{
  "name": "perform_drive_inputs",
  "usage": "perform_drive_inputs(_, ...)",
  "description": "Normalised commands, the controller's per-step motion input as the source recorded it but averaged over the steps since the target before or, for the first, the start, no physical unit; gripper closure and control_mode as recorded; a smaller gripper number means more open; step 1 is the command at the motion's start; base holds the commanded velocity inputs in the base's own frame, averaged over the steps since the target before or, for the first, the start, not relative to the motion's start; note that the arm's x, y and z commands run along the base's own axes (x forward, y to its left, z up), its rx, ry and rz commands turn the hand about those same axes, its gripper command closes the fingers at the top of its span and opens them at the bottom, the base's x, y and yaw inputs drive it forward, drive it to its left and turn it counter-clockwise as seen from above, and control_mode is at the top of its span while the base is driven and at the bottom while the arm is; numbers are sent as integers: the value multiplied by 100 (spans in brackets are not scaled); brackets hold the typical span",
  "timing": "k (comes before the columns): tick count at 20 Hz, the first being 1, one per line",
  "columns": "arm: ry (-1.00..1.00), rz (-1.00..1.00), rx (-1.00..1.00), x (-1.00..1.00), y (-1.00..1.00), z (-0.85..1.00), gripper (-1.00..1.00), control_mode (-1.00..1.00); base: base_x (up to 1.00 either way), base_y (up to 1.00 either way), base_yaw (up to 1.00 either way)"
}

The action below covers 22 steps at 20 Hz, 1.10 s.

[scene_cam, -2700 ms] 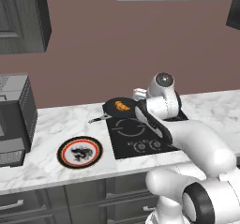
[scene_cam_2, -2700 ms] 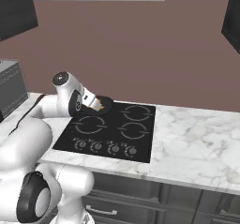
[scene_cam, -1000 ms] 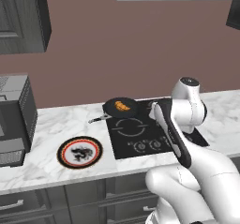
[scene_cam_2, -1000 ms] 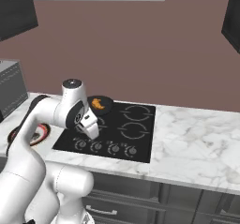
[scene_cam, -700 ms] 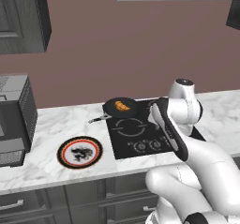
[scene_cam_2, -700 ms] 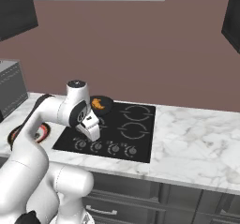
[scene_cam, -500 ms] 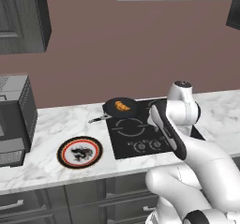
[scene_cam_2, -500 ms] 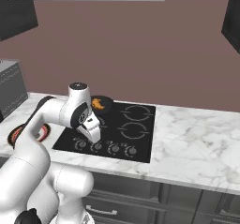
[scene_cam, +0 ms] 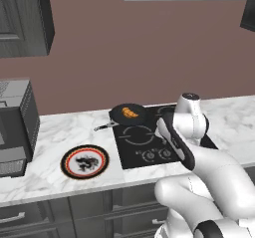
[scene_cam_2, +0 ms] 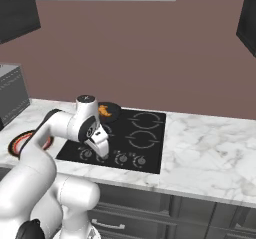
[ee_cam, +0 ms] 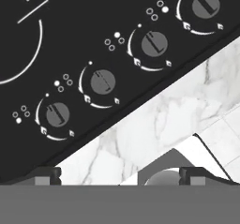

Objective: Pick the croissant and place it on the pan. Then turn on the stove to warm the croissant.

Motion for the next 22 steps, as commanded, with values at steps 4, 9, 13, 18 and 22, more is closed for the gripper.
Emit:
perform_drive_inputs(4, 0, 0, 0, 12, -6, -20, -100, -100, 0, 0, 0)
perform_drive_inputs(9, 0, 2, 0, 11, -7, -19, -100, -100, 0, 0, 0)
perform_drive_inputs(13, 0, 2, 0, 16, 0, -25, -100, -100, 0, 0, 0)
perform_drive_inputs(18, -1, 2, 0, 8, 0, -23, -100, -100, 0, 0, 0)
perform_drive_inputs(22, -1, 2, 0, 12, 0, -14, -100, -100, 0, 0, 0)
